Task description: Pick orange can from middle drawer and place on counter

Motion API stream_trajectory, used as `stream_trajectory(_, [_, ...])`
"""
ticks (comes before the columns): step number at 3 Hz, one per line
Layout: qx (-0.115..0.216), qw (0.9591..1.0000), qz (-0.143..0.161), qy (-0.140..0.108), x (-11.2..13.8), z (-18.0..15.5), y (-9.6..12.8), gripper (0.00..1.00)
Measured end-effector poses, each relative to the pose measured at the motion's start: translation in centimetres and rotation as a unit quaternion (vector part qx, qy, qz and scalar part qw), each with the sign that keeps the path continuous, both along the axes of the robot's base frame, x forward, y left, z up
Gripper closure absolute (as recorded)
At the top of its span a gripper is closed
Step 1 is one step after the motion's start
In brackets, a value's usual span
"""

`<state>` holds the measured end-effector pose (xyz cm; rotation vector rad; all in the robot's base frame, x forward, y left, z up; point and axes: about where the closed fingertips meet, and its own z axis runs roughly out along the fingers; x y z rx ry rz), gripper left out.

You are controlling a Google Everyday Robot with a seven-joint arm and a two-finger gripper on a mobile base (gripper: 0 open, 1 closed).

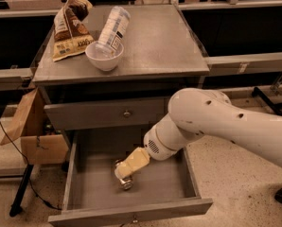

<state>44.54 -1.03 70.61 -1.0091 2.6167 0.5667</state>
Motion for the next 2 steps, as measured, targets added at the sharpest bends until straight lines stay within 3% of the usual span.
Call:
stream_trajectory(1, [0.006,0.9998,-0.010,-0.015,0.76,0.99,0.08,0.00])
stream_trajectory(2, [0.003,0.9999,-0.006,-0.013,0.55,0.94,0.04,0.00])
